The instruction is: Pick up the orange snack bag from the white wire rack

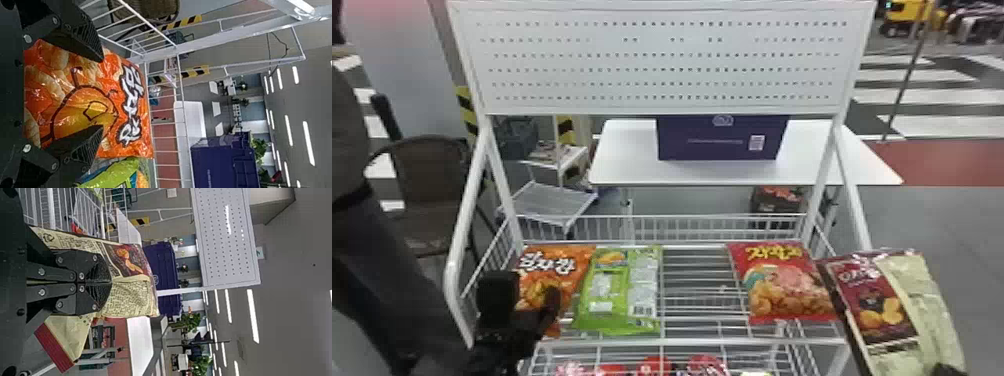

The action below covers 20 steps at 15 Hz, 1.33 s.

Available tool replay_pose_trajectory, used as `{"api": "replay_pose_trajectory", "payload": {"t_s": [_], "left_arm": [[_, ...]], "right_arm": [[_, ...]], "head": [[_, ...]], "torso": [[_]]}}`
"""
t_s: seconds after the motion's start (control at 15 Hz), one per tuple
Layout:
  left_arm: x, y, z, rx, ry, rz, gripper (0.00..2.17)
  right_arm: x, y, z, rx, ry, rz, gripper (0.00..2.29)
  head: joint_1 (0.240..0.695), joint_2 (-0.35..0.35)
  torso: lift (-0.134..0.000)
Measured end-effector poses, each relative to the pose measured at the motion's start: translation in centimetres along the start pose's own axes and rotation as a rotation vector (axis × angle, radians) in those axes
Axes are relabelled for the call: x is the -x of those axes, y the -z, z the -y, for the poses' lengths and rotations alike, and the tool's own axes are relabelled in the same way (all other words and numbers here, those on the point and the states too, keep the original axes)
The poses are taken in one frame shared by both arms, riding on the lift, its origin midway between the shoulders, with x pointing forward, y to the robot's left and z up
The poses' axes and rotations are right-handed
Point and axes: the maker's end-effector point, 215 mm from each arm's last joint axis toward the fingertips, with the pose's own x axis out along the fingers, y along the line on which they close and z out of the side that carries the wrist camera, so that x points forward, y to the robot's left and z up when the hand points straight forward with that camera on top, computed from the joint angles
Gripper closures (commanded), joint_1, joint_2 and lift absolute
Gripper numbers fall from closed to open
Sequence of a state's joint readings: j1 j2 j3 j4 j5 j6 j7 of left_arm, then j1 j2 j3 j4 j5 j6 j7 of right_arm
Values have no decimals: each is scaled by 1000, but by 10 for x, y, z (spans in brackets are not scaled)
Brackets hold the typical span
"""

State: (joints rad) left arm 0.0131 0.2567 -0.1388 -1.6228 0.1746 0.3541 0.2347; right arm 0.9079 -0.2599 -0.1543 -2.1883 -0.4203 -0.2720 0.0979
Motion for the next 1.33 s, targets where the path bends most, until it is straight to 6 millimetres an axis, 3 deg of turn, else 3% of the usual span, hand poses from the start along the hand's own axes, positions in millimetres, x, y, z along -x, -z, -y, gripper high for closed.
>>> {"api": "replay_pose_trajectory", "payload": {"t_s": [0.33, 0.67, 0.93, 1.33], "left_arm": [[4, 18, -3, 16, 10, -51, 2145], [29, -5, -4, 71, 11, 14, 2145], [88, -43, -7, 131, 20, 119, 2145], [187, -45, -9, 167, 44, 180, 2148]], "right_arm": [[3, 1, -1, -3, 1, -4, 2256], [3, -1, 0, 2, -1, -2, 2256], [2, -3, -1, 5, -6, 5, 2256], [0, -4, -3, 5, -13, 8, 2256]], "head": [[499, 0], [499, 0], [499, 0], [499, 0]], "torso": [[0], [0], [0], [0]]}}
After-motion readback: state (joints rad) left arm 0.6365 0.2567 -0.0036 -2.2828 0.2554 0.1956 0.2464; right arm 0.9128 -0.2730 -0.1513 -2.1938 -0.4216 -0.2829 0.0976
